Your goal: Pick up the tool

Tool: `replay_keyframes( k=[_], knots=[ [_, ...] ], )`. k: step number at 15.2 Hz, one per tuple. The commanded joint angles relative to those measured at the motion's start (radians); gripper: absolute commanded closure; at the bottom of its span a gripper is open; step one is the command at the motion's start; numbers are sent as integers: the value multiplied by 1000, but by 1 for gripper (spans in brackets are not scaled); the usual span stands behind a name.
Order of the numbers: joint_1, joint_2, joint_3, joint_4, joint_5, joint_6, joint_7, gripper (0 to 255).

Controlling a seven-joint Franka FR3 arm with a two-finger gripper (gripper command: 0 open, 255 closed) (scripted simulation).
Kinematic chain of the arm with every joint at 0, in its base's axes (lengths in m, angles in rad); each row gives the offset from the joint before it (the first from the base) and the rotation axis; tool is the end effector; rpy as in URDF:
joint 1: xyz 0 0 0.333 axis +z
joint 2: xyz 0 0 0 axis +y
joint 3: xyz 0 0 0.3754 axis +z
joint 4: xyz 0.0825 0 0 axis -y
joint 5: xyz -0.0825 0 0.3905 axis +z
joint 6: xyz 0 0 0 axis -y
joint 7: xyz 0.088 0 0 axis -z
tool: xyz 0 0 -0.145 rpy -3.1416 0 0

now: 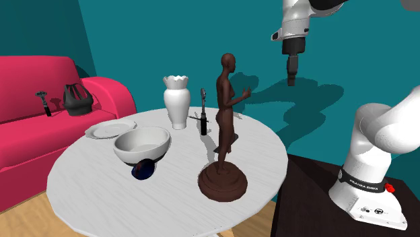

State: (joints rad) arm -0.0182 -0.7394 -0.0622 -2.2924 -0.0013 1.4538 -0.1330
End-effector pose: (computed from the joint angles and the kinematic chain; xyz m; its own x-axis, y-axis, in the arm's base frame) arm 0.2691 -0.0288 0.6019 0.9929 0.0730 -0.0937 0.0682 -0.9962 -0.0535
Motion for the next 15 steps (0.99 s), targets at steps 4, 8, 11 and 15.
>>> replay_keyframes(
  k=[4,8,11,15],
  knots=[
    [-16,18,73,-40,23,131,137,0],
    [-44,75,170,-64,29,304,322,0],
    [-74,139,245,-59,11,425,466,0],
    [-132,248,345,-19,-50,564,671,0]
  ],
)
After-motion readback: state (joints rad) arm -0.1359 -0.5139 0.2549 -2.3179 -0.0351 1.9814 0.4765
